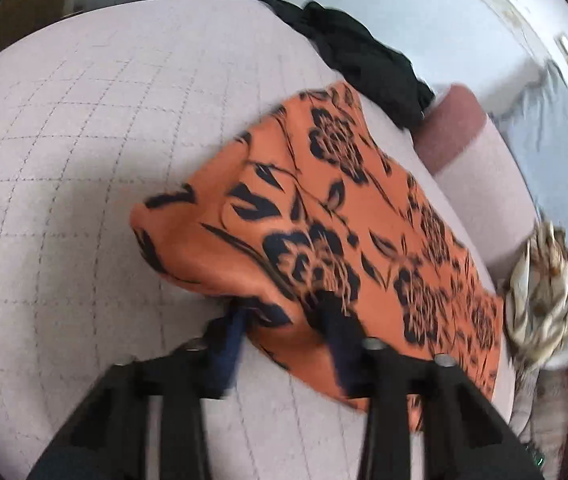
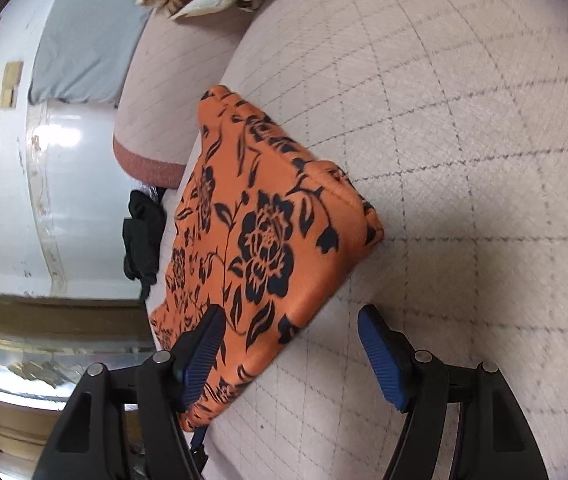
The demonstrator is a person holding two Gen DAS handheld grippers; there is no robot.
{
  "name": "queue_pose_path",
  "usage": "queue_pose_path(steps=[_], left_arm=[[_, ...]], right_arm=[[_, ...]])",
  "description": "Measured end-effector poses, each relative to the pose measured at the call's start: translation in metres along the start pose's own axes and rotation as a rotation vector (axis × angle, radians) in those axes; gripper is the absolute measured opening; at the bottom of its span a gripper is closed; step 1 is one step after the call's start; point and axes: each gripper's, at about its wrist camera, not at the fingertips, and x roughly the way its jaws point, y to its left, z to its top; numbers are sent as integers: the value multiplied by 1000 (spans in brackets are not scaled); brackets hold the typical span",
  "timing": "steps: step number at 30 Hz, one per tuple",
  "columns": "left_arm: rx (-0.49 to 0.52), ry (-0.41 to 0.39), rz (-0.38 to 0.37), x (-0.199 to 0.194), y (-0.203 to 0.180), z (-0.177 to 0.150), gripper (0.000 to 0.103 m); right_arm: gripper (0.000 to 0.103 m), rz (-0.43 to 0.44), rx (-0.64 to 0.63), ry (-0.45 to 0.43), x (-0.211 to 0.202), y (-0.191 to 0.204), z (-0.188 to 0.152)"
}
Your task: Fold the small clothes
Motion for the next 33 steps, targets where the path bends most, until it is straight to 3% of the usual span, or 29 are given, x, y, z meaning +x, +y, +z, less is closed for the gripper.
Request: queue_pose_path(steps=[5, 7, 9, 13, 14, 15, 17, 18, 19, 21, 25, 33], left_arm=[[22, -21, -5, 9, -10, 5, 37], [11, -24, -56, 9, -12, 6, 64], [5, -22, -105, 13, -16, 6, 79], [27, -37, -84, 17, -24, 5, 80], [35, -42, -79, 18, -25, 5, 80], [39, -45, -80, 18, -26, 5, 80], [22, -50, -88, 16, -23, 6, 76], [8, -53, -71, 15, -21, 7, 56], [3, -56, -51, 14, -18, 8, 28], [-10, -43, -48, 14, -11, 12, 28], [6, -46, -72, 8, -5, 12, 21], [64, -99, -120, -21, -7, 15, 14]], right_arm=[[72, 39, 8, -56, 9, 1, 13], [72, 51, 23, -69, 15, 1, 18], [72, 73, 47, -94, 18, 2, 23], [72, 76, 55, -145, 27, 8, 28], [69, 67, 42, -157, 29, 13, 29], [55, 57, 29, -166, 31, 16, 28], [22, 20, 16, -156, 39, 17, 30], [21, 20, 36, -157, 40, 14, 30], [20, 28, 50, -163, 41, 13, 29], [18, 15, 8, -185, 36, 23, 26], [17, -49, -202, -265, 24, 63, 11], [16, -38, -247, -289, 7, 72, -7]])
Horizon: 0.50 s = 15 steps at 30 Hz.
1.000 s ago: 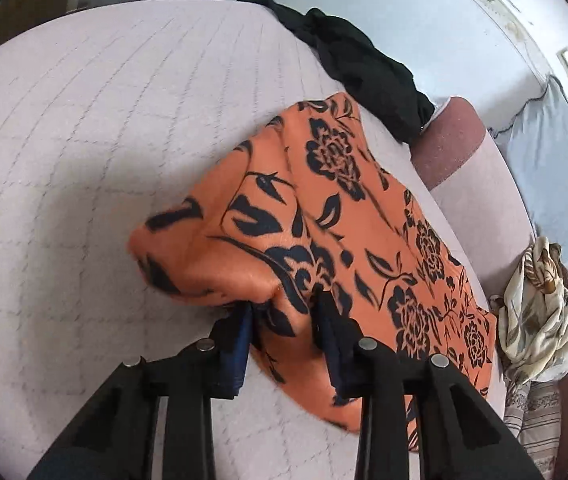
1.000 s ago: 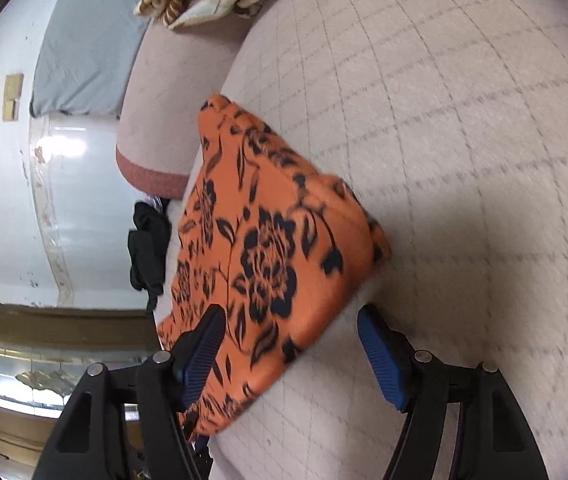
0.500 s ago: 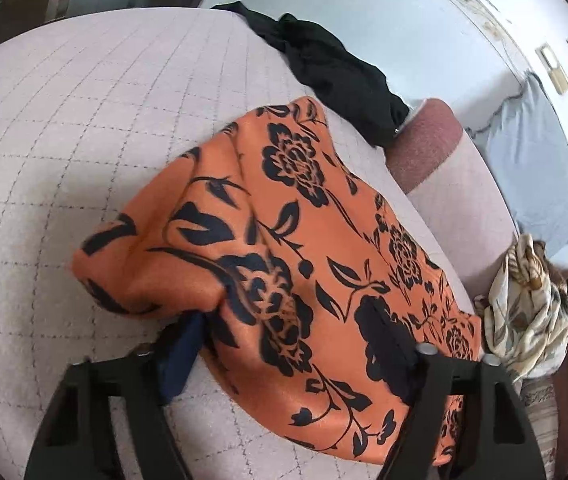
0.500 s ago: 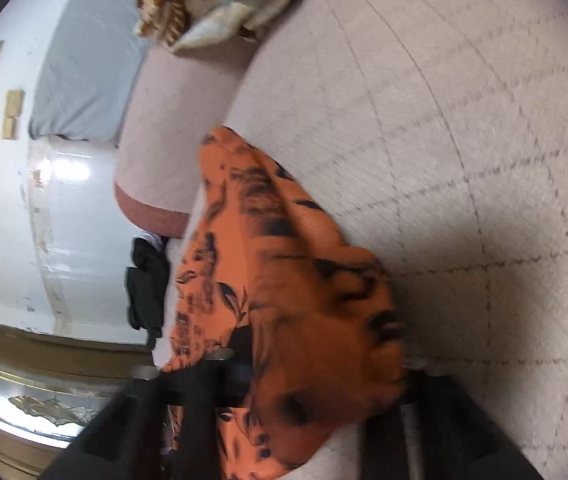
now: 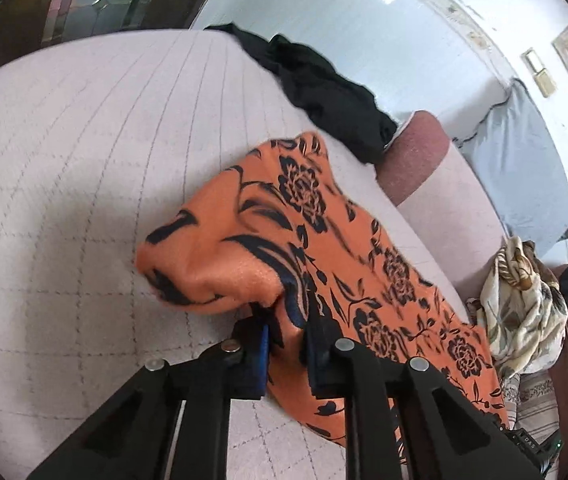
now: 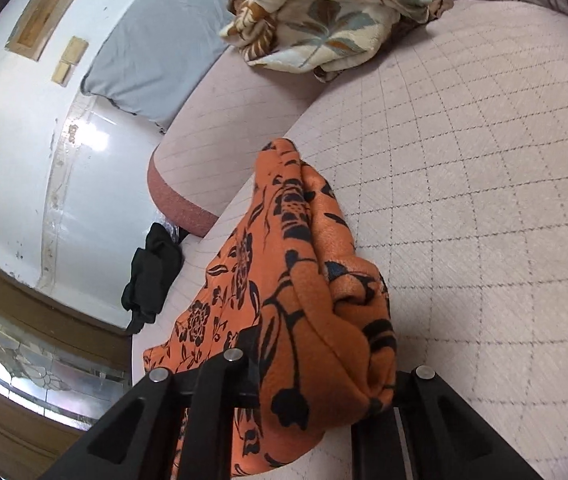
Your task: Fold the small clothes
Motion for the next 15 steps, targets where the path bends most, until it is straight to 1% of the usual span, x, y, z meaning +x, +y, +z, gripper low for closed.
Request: queue_pose_path(steps=[3, 5, 8, 10, 11, 12, 13, 14, 15], left_arm=[[3, 21, -35, -12, 0, -6, 14], [22, 46, -36, -16, -1, -15, 14], [7, 135, -40, -14, 4, -31, 15], [-16, 191, -24, -10, 13, -36, 19], [-29, 211, -7, -9, 18, -37, 21], [-47, 225, -11, -10, 24, -35, 22], [-57, 230, -18, -13, 28, -33, 22], [-62, 222, -18, -19, 32, -29, 22], [-61, 206, -10, -25, 35, -27, 23]], right_arm=[[16, -5, -29, -12, -18, 0, -3], [16, -18, -45, -34, -31, -1, -5], [16, -58, -17, -53, -46, -18, -2], [16, -90, 47, -34, -44, -36, 3], [16, -95, 92, 1, -40, -47, 6], [19, -98, 154, 48, -34, -59, 7], [20, -105, 231, 92, -30, -73, 8], [24, -108, 298, 116, -29, -84, 9], [25, -102, 352, 126, -30, -94, 10]])
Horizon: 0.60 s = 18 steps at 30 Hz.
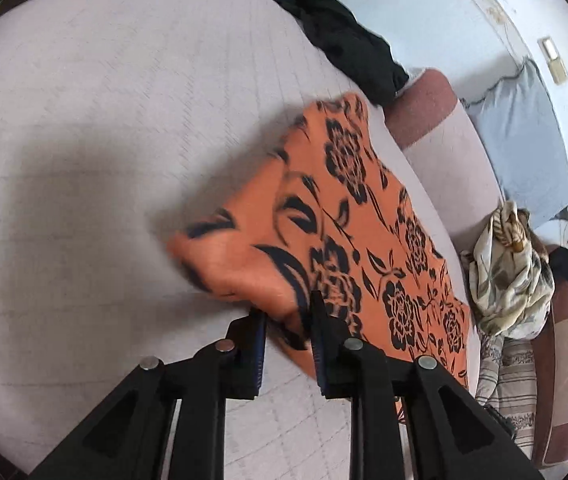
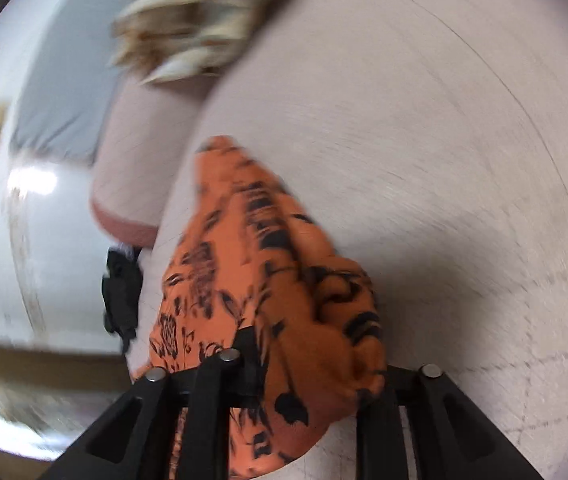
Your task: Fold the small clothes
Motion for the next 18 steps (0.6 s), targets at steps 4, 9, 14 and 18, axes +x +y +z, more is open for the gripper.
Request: queue_pose_path(steps=[4, 9, 14, 18], left_arm=[[-14, -92, 84, -25, 20, 12, 39], [-42, -113, 152, -33, 47, 23, 46], [-14, -40, 101, -19, 33, 13, 46], [21, 10, 106, -15, 19, -2, 44]], right_arm=[[34, 27, 131, -47, -18, -17, 9], [35, -59, 77, -355, -73, 0, 6], [35, -15, -322, -411, -67, 74, -31], [35, 59, -703, -181, -15, 135, -99]])
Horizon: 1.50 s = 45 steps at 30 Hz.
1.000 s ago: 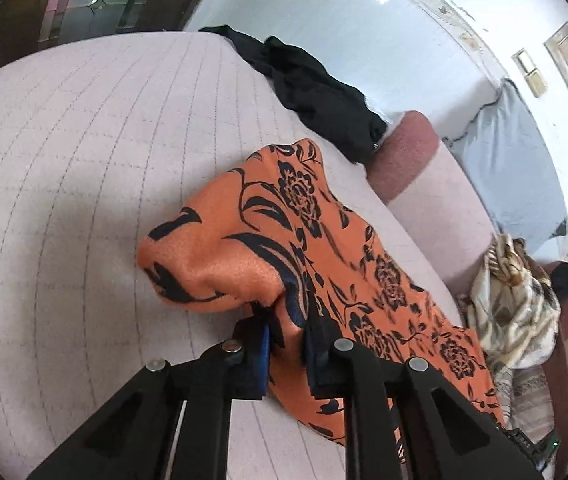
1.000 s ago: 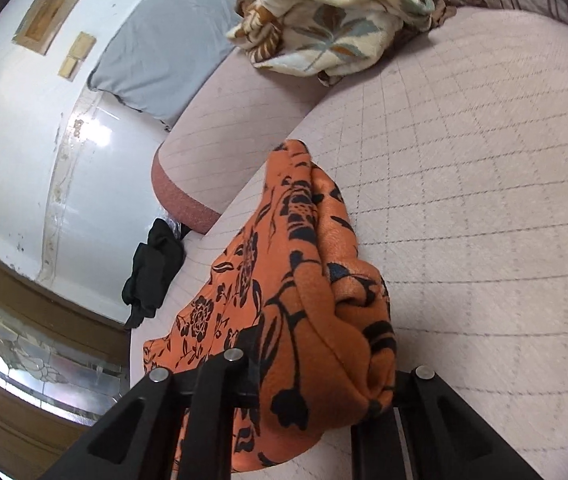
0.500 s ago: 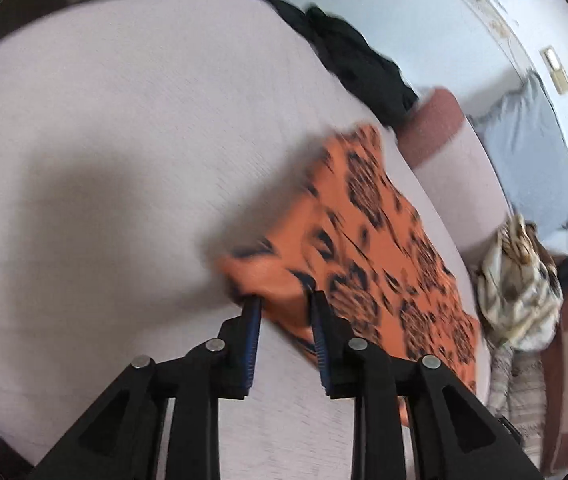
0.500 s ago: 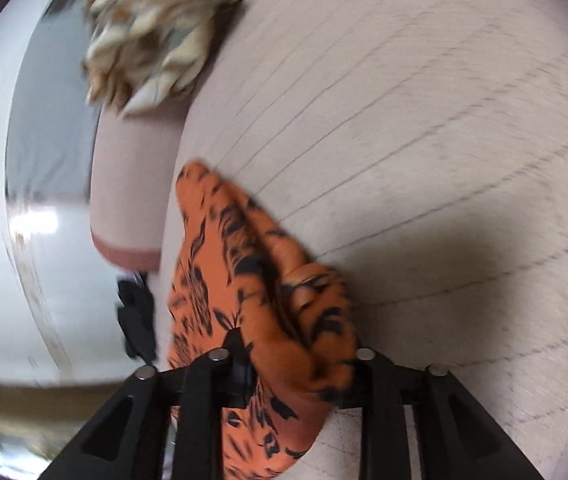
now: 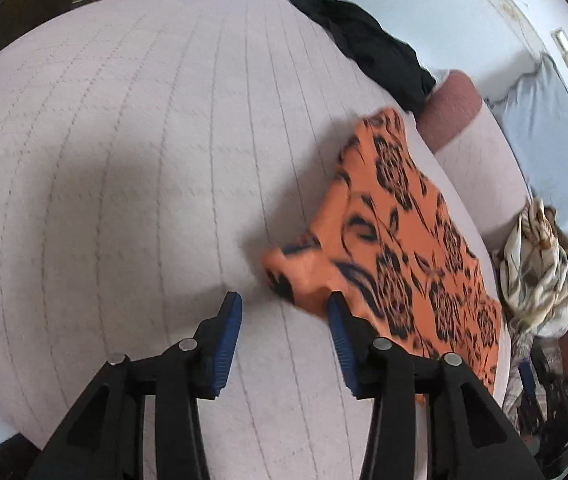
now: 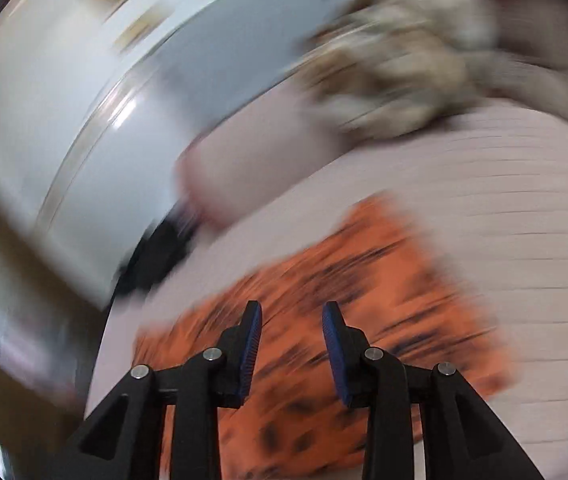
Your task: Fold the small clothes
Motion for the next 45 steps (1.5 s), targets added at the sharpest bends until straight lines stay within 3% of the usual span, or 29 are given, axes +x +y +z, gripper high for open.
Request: queue_pose_path(steps=[2, 4, 8, 10, 13, 21, 23, 25, 28, 30, 34, 36, 37, 40, 43, 44, 45], left_arm=[[2, 11, -47, -3, -5, -6, 44], [44, 54, -96, 3, -15, -9, 44], [-11, 181, -194, 25, -15, -16, 49], [-54, 188, -247, 29, -13, -13, 68], [-90, 152, -314, 29, -17, -3, 90], [-88, 23, -306, 49, -32, 24, 93], [-82, -28, -292, 50, -38, 22, 87], [-63, -41, -234, 55, -40, 24, 30], [-51, -59, -188, 58, -39, 21, 26], [-3, -89, -168, 51, -46, 20, 24], [169, -189, -123, 34, -78, 14, 23], [256, -224, -94, 30, -93, 8, 23], [284, -232, -79, 31, -99, 6, 22], [363, -254, -52, 29, -112, -3, 22], [549, -311, 10, 24, -130, -25, 22], [596, -321, 24, 23, -135, -31, 22], [660, -334, 40, 23, -142, -40, 21]], right_arm=[[35, 64, -94, 99, 21, 31, -17], [35, 76, -182, 187, 45, 56, -33], [35, 59, -211, 348, 86, 61, -61], [36, 16, -220, 477, 111, 56, -78], [34, 13, -234, 460, 104, 57, -78], [34, 108, -104, 502, 105, 36, -66], [34, 122, -99, 506, 103, 36, -66], [31, 127, -105, 504, 102, 34, -68], [28, 135, -122, 496, 94, 28, -68], [12, 99, -151, 480, 90, 28, -68], [13, 128, -120, 436, 81, 21, -58], [16, 128, -84, 491, 88, 13, -56], [16, 131, -58, 559, 99, 5, -59], [15, 197, 30, 638, 107, -9, -42], [24, 228, 77, 613, 104, -19, -19], [34, 257, 84, 596, 101, -20, -8], [60, 279, 89, 590, 102, -20, 0]])
